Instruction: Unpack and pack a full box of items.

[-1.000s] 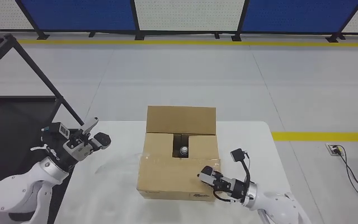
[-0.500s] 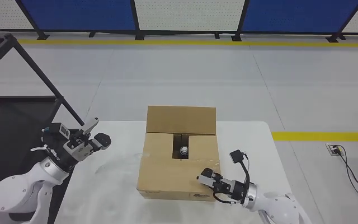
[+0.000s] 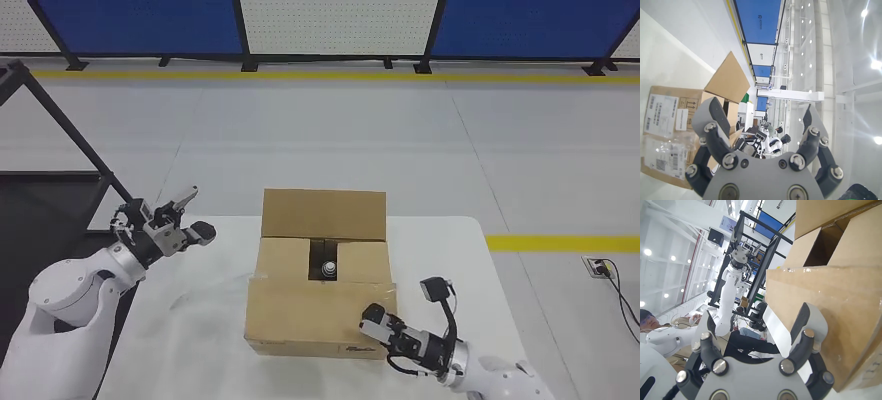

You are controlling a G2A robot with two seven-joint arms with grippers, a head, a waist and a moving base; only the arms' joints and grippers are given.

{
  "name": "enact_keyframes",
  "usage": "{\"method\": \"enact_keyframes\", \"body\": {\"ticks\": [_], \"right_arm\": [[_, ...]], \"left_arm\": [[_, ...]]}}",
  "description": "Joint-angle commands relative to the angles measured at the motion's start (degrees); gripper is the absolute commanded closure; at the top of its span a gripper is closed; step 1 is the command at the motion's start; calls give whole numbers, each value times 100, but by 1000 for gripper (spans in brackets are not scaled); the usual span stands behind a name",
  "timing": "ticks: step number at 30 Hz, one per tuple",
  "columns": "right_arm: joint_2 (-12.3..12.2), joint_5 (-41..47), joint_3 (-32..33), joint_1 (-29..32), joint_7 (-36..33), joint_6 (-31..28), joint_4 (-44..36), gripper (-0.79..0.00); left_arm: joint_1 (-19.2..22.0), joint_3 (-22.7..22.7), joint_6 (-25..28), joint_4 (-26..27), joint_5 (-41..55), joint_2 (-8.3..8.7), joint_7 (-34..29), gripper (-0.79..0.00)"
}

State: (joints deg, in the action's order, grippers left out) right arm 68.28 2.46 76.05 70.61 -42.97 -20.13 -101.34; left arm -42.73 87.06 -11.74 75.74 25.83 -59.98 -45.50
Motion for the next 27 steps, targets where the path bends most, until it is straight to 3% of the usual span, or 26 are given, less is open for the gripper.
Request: {"method": "enact_keyframes", "body": {"ticks": [1, 8, 11, 27], "right_arm": [[0, -24, -44, -2, 21, 50, -30, -785], [12, -62, -248, -164, 75, 243, -94, -785], [29, -99, -308, -294, 268, 486, -1, -785], [29, -99, -308, -294, 268, 486, -1, -785]], "left_arm": [[258, -228, 148, -239, -130, -27, 37, -785], [926, -937, 722, -952, -1014, -114, 306, -785], [926, -937, 722, -952, -1014, -114, 306, -785], [926, -937, 722, -952, -1014, -114, 306, -785]]}}
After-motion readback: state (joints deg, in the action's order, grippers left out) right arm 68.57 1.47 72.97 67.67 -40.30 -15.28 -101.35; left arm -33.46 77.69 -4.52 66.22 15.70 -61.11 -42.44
